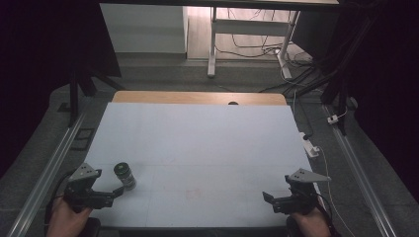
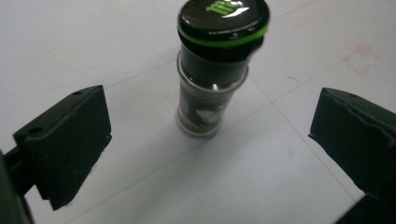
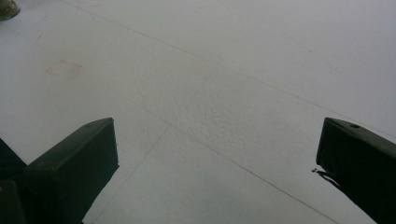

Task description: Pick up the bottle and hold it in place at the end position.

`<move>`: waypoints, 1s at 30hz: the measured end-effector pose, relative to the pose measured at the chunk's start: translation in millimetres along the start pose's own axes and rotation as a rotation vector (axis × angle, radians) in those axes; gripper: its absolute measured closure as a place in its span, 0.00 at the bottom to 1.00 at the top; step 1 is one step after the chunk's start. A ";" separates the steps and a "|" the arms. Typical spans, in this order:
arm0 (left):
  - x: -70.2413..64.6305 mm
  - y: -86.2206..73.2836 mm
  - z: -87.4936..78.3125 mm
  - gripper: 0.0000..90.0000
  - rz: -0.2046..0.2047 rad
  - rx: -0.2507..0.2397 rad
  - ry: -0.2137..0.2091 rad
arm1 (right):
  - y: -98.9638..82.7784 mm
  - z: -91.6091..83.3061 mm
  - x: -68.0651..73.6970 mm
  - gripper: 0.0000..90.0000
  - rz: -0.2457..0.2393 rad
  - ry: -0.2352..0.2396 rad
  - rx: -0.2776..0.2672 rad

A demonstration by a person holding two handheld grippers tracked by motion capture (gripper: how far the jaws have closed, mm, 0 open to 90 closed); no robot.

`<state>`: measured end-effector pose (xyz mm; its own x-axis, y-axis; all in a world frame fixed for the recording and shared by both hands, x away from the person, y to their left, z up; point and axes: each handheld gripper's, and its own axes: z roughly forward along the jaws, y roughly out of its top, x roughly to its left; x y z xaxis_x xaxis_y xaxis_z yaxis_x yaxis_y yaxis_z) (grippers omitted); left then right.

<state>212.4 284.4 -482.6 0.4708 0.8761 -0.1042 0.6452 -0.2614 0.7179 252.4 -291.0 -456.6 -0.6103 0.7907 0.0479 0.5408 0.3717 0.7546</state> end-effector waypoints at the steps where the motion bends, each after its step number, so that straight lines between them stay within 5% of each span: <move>1: 0.9 1.0 2.1 0.00 0.006 0.001 0.001 | 0.0 0.1 0.0 0.00 -0.001 0.001 0.000; 21: 16.0 11.7 44.3 0.00 0.096 0.095 -0.085 | 0.2 0.4 0.3 0.00 -0.008 0.005 0.003; 30: 17.4 11.8 48.4 0.23 0.148 0.110 -0.108 | 0.2 0.1 0.9 0.00 -0.012 0.005 0.005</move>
<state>257.4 276.9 -509.3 0.6228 0.7782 -0.0806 0.6236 -0.4316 0.6518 252.1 -290.2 -456.5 -0.6199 0.7835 0.0424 0.5364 0.3838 0.7516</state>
